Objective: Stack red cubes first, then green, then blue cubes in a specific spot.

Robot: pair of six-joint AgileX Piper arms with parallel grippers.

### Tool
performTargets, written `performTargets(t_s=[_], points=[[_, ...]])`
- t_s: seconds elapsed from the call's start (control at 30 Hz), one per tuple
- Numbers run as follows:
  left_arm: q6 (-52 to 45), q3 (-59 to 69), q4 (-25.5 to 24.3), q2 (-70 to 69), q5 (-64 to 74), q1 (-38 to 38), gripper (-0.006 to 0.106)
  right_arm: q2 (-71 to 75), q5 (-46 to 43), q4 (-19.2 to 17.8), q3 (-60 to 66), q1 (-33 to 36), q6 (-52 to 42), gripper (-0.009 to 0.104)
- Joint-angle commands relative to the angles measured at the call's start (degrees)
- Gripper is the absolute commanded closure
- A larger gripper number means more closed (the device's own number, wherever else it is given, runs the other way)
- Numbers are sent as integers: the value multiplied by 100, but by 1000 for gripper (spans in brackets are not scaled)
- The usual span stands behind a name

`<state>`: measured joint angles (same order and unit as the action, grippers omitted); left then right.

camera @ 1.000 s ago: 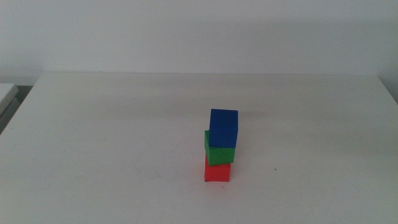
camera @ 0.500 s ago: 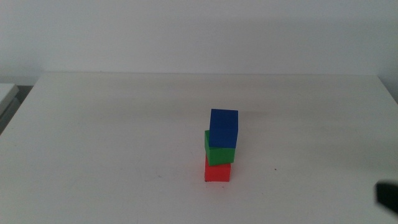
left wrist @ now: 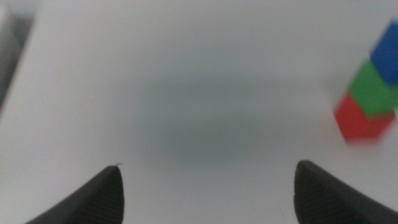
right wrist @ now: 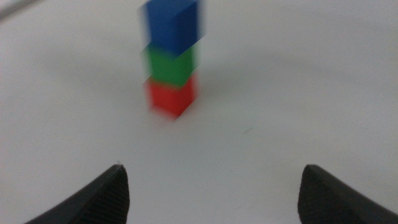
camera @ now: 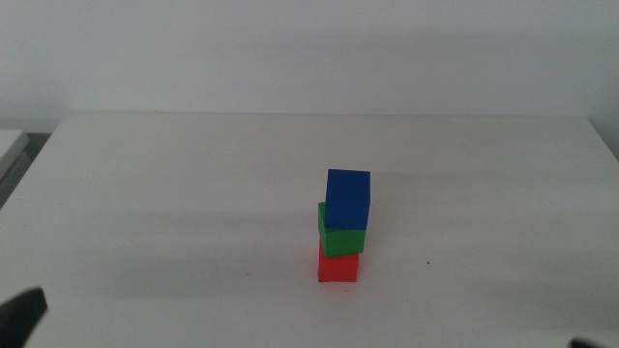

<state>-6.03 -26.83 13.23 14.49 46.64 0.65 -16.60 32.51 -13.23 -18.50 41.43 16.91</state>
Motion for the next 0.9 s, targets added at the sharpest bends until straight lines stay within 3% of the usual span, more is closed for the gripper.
performTargets(t_s=[0.0, 0.2, 0.3, 0.43, 0.57, 0.7, 0.87], points=[[-1, 408, -31, -453, -1088, -2, 7, 357, -128, -4, 35, -603, -25, 16], [-1, 1002, -223, -1163, -2252, -2, 7, 1298, -405, 592, 529, -2307, -25, 16], [-1, 1408, -328, -1339, -2429, -2, 7, 1660, -620, 566, 908, -3241, -25, 16], [-1, 1840, -359, -1449, -2510, -2, 7, 1660, -1543, 757, 1320, -3928, -25, 16], [-1, 2111, -533, -1449, -2551, -2, 7, 1660, -2082, 798, 1743, -4324, -25, 16], [-1, 2346, -533, -1449, -2636, -2, 7, 1660, -1684, 771, 1850, -4358, -25, 16], [-1, 2683, -533, -1449, -2895, -2, 7, 1660, -1825, 756, 1850, -4358, -25, 16]])
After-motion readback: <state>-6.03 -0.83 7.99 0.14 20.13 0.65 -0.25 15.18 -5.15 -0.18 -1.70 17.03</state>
